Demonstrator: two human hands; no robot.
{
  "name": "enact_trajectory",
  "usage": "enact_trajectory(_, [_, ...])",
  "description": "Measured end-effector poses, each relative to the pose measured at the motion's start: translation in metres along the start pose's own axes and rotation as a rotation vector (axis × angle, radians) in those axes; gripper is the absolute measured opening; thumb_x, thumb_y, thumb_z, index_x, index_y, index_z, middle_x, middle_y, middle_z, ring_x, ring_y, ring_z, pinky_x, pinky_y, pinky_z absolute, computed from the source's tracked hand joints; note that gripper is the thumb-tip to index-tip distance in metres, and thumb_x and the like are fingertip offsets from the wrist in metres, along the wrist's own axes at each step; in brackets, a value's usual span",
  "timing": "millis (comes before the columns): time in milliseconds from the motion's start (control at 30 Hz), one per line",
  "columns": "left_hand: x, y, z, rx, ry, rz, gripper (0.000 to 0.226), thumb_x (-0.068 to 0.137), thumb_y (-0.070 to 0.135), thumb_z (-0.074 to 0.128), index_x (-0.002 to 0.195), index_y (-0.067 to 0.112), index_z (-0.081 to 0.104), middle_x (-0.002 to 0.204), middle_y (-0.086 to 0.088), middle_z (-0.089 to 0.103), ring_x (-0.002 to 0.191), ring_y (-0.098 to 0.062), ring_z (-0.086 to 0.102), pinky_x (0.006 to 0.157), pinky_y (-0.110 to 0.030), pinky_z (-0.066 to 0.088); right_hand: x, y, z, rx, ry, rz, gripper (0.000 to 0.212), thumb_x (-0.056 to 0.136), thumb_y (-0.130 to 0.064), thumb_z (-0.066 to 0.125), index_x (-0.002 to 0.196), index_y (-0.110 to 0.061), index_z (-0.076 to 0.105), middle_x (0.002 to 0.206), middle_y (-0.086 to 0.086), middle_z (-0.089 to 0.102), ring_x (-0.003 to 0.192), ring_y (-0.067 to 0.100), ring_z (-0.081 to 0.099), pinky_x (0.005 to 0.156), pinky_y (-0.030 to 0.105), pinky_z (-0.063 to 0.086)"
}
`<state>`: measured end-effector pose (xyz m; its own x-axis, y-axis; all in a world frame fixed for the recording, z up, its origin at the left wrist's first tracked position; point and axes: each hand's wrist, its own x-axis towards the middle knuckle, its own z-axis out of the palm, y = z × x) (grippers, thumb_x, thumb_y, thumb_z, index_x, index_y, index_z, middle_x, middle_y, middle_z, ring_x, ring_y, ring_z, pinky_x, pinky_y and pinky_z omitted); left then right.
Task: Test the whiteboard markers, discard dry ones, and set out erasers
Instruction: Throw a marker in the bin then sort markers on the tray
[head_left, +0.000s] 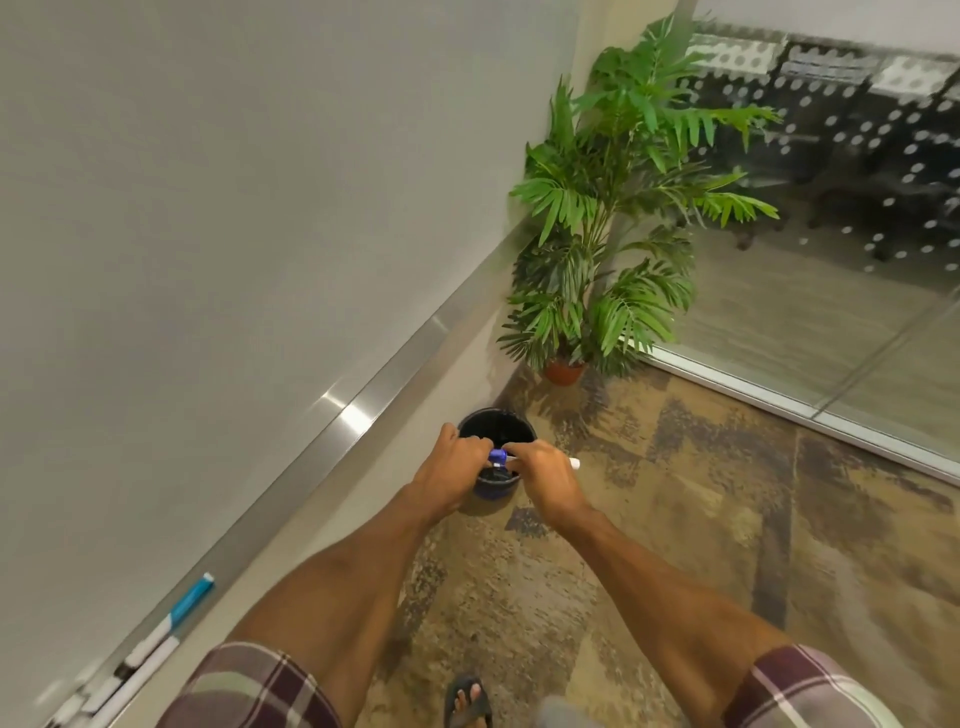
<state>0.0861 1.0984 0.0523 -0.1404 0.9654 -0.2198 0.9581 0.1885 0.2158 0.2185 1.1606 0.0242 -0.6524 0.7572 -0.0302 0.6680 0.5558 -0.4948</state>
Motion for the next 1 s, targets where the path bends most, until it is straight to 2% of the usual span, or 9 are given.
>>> enact_trajectory(100, [0.021,-0.008,0.004,0.001,-0.036,0.010,0.022,0.100,0.027,0.052,0.118,0.016,0.053,0.118,-0.008,0.060,0.114,-0.024,0.039,0.086,-0.031,0.039,0.020,0.010,0.001,-0.033,-0.021,-0.004,0.009,0.086,-0.009,0.061,0.083,-0.017,0.064,0.078,0.001,0.064,0.066,0.015,0.057,0.060,0.026,0.046])
enact_trajectory(200, [0.047,-0.010,0.010,-0.056,-0.050,-0.007,0.022,0.099,0.029,0.054,0.118,0.018,0.052,0.118,-0.007,0.058,0.114,-0.024,0.042,0.092,-0.033,0.042,0.040,0.023,0.001,-0.075,-0.017,-0.028,0.010,0.088,-0.012,0.062,0.095,-0.016,0.068,0.088,0.002,0.067,0.077,0.019,0.060,0.068,0.031,0.050])
enact_trajectory(267, [0.065,-0.014,0.019,-0.056,-0.007,0.025,0.027,0.097,0.035,0.055,0.120,0.021,0.051,0.120,-0.002,0.060,0.115,-0.022,0.049,0.099,-0.035,0.036,0.054,0.033,0.003,-0.101,0.000,-0.042,0.014,0.087,-0.015,0.063,0.100,-0.015,0.069,0.094,0.004,0.068,0.082,0.021,0.061,0.072,0.033,0.050])
enact_trajectory(333, [0.085,-0.023,0.032,-0.038,0.054,0.037,0.057,0.090,0.049,0.059,0.137,0.022,0.042,0.138,0.001,0.051,0.129,-0.021,0.044,0.108,-0.039,0.027,0.069,0.043,0.006,-0.151,0.008,-0.068,0.018,0.084,-0.016,0.066,0.102,-0.014,0.069,0.096,0.004,0.070,0.086,0.023,0.062,0.078,0.036,0.048])
enact_trajectory(400, [0.103,-0.032,0.043,-0.002,0.019,-0.012,0.091,0.083,0.066,0.057,0.152,0.020,0.019,0.157,0.000,0.026,0.144,-0.022,0.023,0.115,-0.048,0.017,0.084,0.052,0.009,-0.167,0.022,-0.061,0.024,0.081,-0.015,0.069,0.105,-0.013,0.069,0.098,0.004,0.070,0.090,0.024,0.062,0.083,0.038,0.046])
enact_trajectory(500, [0.135,-0.043,0.055,0.042,-0.045,-0.063,0.111,0.076,0.081,0.048,0.156,0.022,-0.003,0.164,-0.002,-0.003,0.150,-0.027,-0.001,0.116,-0.056,-0.003,0.112,0.072,0.021,-0.183,0.004,-0.043,0.040,0.079,-0.011,0.071,0.118,-0.014,0.064,0.108,0.004,0.069,0.100,0.024,0.060,0.090,0.036,0.044])
enact_trajectory(667, [0.198,-0.061,0.069,0.021,-0.099,-0.103,0.117,0.073,0.085,0.046,0.155,0.022,-0.008,0.163,-0.003,-0.009,0.149,-0.029,-0.008,0.116,-0.057,-0.011,0.177,0.113,0.042,-0.207,-0.082,-0.056,0.048,0.081,-0.012,0.067,0.128,-0.017,0.057,0.121,0.003,0.063,0.111,0.022,0.056,0.097,0.032,0.040])
enact_trajectory(1000, [0.304,-0.091,0.148,-0.035,-0.173,-0.209,0.108,0.081,0.077,0.047,0.155,0.023,-0.010,0.163,-0.002,-0.011,0.150,-0.027,-0.008,0.118,-0.055,-0.008,0.278,0.191,0.121,-0.158,-0.260,-0.127,0.052,0.069,-0.008,0.074,0.120,-0.010,0.063,0.109,0.011,0.068,0.100,0.030,0.062,0.090,0.037,0.046])
